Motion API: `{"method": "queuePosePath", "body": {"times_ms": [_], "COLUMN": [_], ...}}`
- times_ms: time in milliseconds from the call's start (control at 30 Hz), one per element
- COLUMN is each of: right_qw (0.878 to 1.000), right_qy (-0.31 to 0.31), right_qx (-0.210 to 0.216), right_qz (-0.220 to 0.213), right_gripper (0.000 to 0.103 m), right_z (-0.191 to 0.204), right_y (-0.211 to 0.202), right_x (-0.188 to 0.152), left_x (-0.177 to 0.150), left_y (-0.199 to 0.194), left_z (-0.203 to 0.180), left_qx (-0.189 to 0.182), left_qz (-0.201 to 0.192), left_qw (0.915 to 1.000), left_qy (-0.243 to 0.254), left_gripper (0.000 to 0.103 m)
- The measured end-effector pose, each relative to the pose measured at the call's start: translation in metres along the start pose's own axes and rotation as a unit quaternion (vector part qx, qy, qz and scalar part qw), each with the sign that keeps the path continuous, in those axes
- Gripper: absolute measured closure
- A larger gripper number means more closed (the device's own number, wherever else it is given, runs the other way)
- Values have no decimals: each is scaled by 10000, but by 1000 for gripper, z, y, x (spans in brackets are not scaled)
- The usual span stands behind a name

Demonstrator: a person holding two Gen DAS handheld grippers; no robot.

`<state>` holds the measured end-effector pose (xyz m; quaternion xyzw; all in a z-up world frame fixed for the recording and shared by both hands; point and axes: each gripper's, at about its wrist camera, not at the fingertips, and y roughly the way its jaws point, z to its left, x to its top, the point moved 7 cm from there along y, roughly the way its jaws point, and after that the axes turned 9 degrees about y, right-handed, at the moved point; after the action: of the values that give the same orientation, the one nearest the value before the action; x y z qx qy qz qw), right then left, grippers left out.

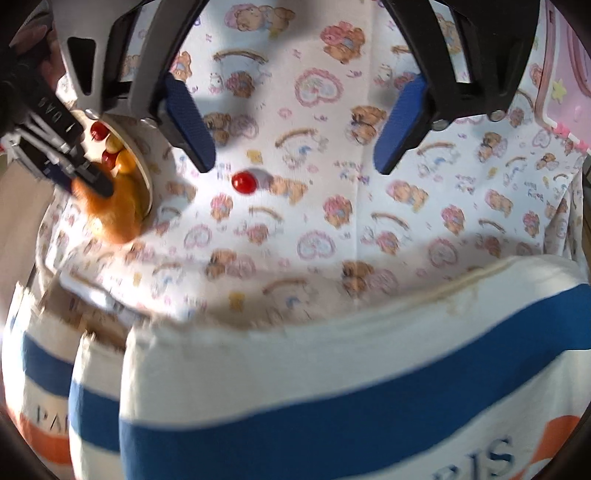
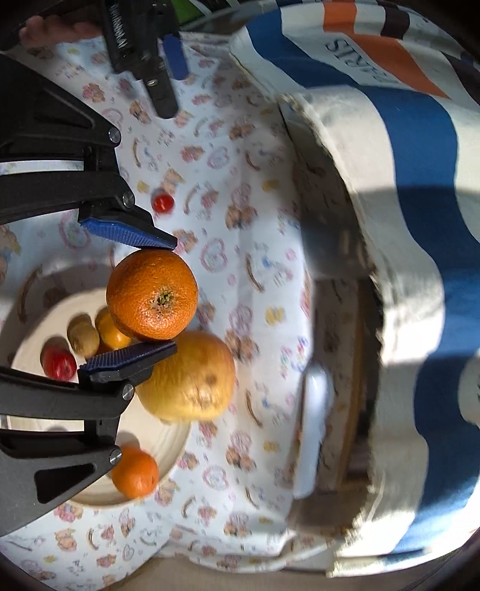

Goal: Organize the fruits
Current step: 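Lower the left gripper onto a red cherry tomato and close it while the right gripper holds the orange, then carry the red tomato and the orange over the white plate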

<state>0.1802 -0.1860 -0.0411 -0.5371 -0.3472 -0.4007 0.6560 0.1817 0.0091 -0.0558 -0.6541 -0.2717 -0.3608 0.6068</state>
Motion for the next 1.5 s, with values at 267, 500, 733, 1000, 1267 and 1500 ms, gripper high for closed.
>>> {"method": "queuePosePath", "body": {"times_ms": [267,500,733,1000,1267,1500], "right_qw": [9952,9928,9927,9932,9936,9941], "right_qy": [163,198,164,194,164,180], "right_qx": [-698,-846,-899,-899,-873,-859], "right_qz": [-660,-830,-793,-707,-699,-634], "right_gripper": [52,52,52,52,52,52], "right_z": [-31,-38,-36,-38,-38,-38], "right_y": [-9,-12,-9,-6,-5,-2], "right_x": [17,21,20,20,20,19], "left_x": [-3,5,9,12,8,3], "left_y": [41,68,85,97,110,91], "left_z": [-11,-25,-38,-46,-57,-53], "left_qx": [-356,-453,-498,-514,-543,-447], "left_qz": [808,879,854,890,906,630], "left_qw": [9955,9943,9947,9946,9944,9970], "left_qy": [-339,-387,-270,-117,-84,34], "left_gripper": [44,47,66,66,80,81]}}
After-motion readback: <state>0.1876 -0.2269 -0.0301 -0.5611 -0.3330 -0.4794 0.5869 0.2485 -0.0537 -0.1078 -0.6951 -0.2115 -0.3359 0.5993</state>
